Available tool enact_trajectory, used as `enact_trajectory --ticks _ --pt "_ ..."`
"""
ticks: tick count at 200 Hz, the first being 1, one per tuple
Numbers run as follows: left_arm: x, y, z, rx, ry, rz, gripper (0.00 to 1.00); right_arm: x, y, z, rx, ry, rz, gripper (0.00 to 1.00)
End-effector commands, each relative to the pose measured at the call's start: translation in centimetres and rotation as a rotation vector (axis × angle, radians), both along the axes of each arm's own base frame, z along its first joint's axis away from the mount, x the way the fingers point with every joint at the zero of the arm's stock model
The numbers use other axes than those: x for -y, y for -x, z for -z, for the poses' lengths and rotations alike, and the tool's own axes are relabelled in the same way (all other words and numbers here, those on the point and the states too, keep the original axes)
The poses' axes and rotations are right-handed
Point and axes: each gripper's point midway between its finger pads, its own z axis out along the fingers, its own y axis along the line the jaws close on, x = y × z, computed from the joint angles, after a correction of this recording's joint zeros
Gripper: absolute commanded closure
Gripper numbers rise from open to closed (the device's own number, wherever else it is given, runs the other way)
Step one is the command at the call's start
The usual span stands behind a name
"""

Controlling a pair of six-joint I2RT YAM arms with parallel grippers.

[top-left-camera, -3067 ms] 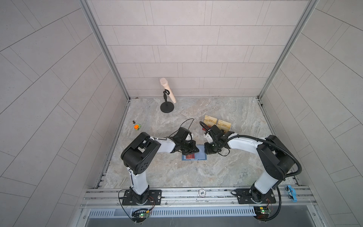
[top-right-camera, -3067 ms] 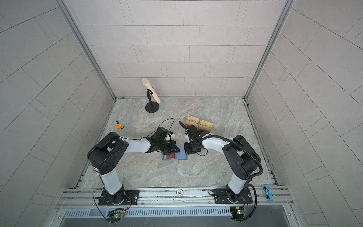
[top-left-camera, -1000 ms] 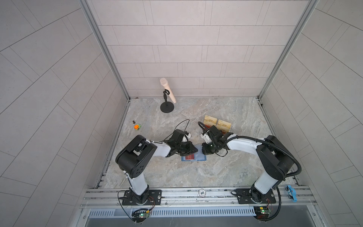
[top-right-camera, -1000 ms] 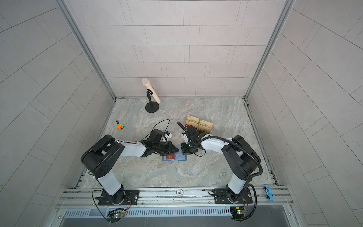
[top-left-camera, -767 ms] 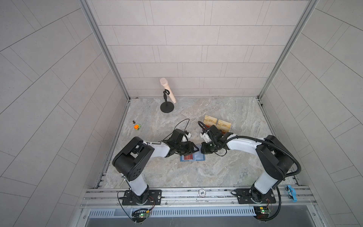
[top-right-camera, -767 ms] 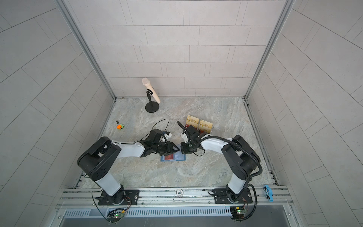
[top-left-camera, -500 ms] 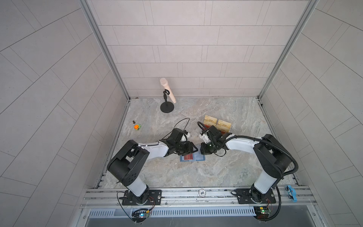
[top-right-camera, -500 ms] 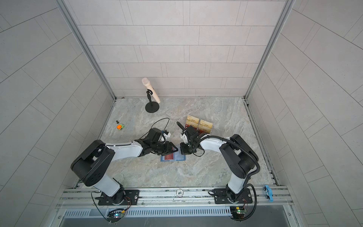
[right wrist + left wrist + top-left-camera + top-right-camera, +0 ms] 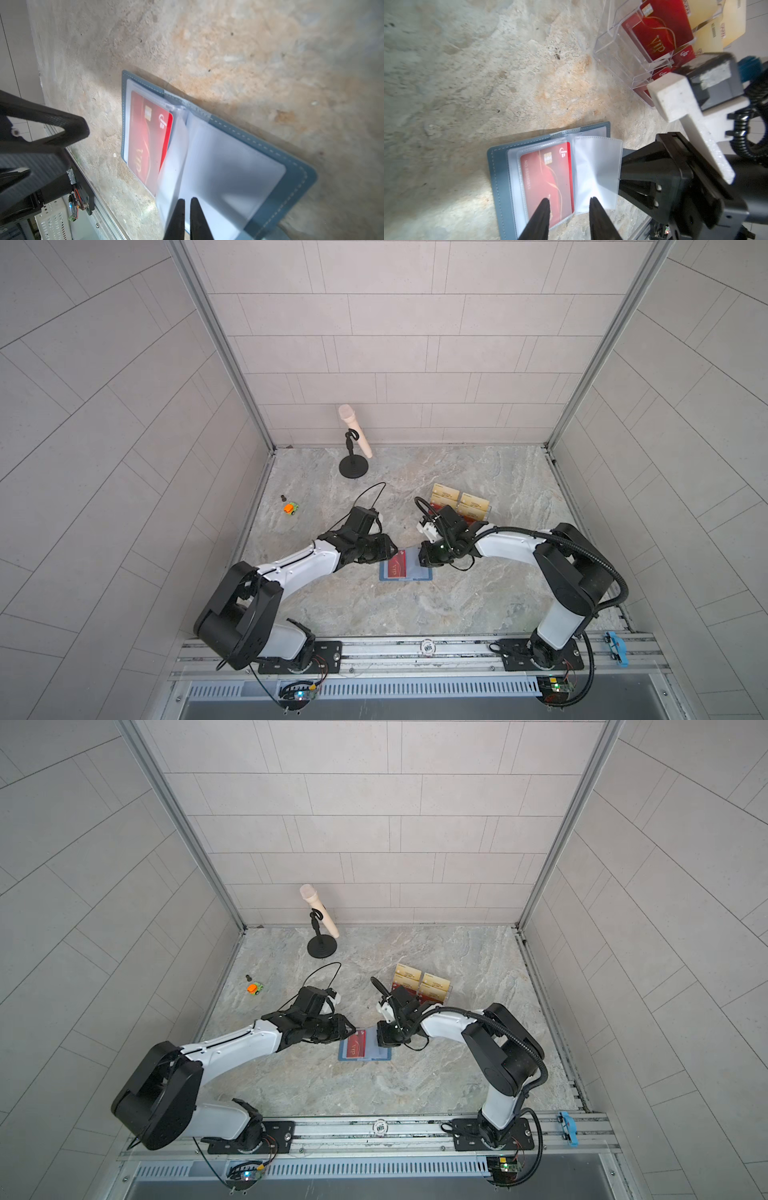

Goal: Put the credit cards into the card holder

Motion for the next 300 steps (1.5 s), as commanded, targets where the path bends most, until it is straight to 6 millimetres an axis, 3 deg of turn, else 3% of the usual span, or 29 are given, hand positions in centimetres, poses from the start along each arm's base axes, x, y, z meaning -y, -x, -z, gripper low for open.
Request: enact_trajectory --ticks 1,79,114,161,240,257,300 --pt "-1.3 0.8 1.2 -0.014 -0.059 -0.010 0.64 -1.3 -0.5 -1.0 0.010 -0.034 -0.010 0.89" --pt "-1.8 0.8 2.4 -0.019 -0.088 -0.014 0.61 -2.3 -0.7 -2.1 0.011 -0.056 -0.017 0.87" --pt "-2.0 0.9 2.9 -0.034 -0.107 -0.017 0.63 -3.2 -0.6 -2.6 0.024 -0.066 -0.034 0.72" --pt "-2.1 0.9 2.1 -0.008 -0.093 -0.020 0.65 -4.0 -0.7 -2.1 0.018 -0.072 -0.033 0.79" --pt "-5.6 2.1 1.6 0.021 -0.248 -0.037 0.68 -6.2 -1.9 -1.0 0.016 -0.107 -0.023 0.83" --pt "-5.0 2.1 1.1 0.027 -0.211 -0.021 0.68 -6.6 -2.1 -1.1 0.016 -0.120 -0.023 0.83" --pt "-0.2 2.0 -0.3 0.036 -0.049 0.061 0.69 -5.1 -3.0 -3.3 0.069 -0.118 -0.001 0.83"
